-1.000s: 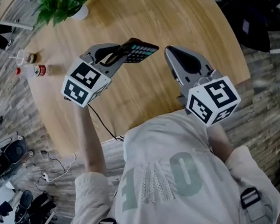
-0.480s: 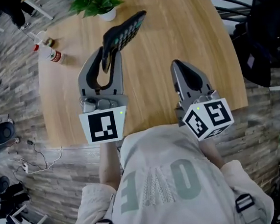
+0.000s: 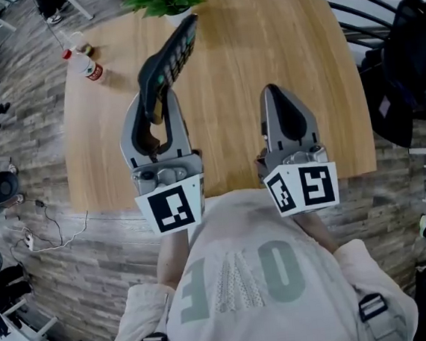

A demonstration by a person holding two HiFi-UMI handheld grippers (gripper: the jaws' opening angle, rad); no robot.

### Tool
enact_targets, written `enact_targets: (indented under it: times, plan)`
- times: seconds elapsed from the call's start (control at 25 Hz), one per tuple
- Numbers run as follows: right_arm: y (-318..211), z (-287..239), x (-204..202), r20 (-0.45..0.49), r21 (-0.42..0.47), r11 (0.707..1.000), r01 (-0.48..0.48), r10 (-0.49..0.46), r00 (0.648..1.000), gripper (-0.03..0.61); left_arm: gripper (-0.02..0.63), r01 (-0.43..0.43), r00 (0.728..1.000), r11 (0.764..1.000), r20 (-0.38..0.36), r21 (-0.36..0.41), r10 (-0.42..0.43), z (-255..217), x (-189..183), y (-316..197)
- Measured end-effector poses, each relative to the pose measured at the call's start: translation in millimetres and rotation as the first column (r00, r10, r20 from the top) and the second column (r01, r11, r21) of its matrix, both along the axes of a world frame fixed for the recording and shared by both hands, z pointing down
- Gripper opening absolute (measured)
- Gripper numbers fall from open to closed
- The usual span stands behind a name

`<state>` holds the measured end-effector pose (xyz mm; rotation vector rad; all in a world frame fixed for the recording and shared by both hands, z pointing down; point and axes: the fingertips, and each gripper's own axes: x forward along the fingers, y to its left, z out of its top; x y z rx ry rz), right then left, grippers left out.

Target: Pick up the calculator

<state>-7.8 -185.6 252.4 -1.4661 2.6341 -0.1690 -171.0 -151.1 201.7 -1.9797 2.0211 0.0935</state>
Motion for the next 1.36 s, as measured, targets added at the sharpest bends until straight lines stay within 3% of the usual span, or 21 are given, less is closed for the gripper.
enact_targets:
  times: [0.28,0.6,1.36]
  plan:
    - [6.1,0.4,-4.2,-0.031,0.013,1.000,0.007,-0.006,1.000,0.020,0.117,0.018,1.000,1.000,0.006,0.003,-0.018,0.7,-6.2,6.0]
    - [14.7,-0.9,-5.9,-0.155,0.078,0.997,-0.008,0.020,0.988,0.018,0.117,0.009,1.000,1.000,0.022,0.013,-0.010,-2.9,-0.4,12.4]
    - [28.8,-7.3,-7.6,-0.179,0.120,0.992,-0.031,0.052,0.983,0.018,0.117,-0.016,0.999,0.998,0.040,0.053,0.014,-12.1,-1.3,24.0]
